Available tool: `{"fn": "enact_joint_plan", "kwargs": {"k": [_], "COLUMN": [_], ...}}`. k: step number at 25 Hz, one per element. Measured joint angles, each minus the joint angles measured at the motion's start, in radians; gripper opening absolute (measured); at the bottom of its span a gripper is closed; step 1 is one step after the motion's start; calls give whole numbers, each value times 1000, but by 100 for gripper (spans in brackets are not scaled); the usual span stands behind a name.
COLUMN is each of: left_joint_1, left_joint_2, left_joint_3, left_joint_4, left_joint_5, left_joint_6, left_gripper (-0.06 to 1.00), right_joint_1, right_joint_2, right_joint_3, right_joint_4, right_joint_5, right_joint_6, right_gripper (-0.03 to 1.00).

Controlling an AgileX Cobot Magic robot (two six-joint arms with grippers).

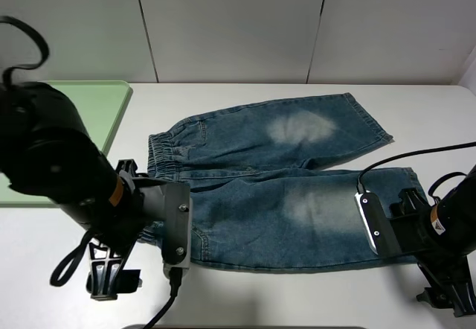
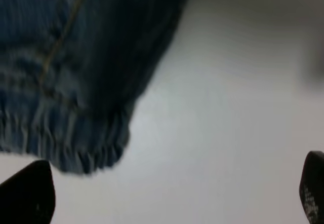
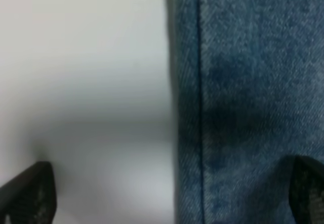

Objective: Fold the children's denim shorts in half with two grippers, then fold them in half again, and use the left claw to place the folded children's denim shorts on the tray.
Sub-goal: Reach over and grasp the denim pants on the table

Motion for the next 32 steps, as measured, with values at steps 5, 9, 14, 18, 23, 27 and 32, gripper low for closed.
{"fn": "enact_joint_plan", "kwargs": {"k": [5, 9, 14, 18, 23, 27, 32], "left_joint_1": [0, 0, 0, 0, 0, -1, -1], "left_joint_2": [89, 150, 209, 243, 272, 275, 280], "left_joint_3": [-49, -67, -69, -70, -71, -71, -71], "left_joint_4": [-1, -1, -1, -1, -3, -10, -15], "left_joint_5": [-44, -76, -105, -125, -172, -188, -219], "left_joint_6": [1, 1, 1, 1, 1, 1, 1], "left_gripper": [96, 96, 96, 96, 94, 84, 55], "right_joint_1": [0, 0, 0, 0, 0, 0, 0], "right_joint_2": [0, 0, 0, 0, 0, 0, 0], "right_joint_3": [0, 0, 0, 0, 0, 0, 0], "right_joint_4": [4, 10, 24, 26, 26, 26, 27], "right_joint_5": [-1, -1, -1, -1, -2, -3, -4], "right_joint_6": [-1, -2, -5, -8, -9, -12, -12], "right_gripper": [70, 70, 70, 70, 70, 70, 70]}}
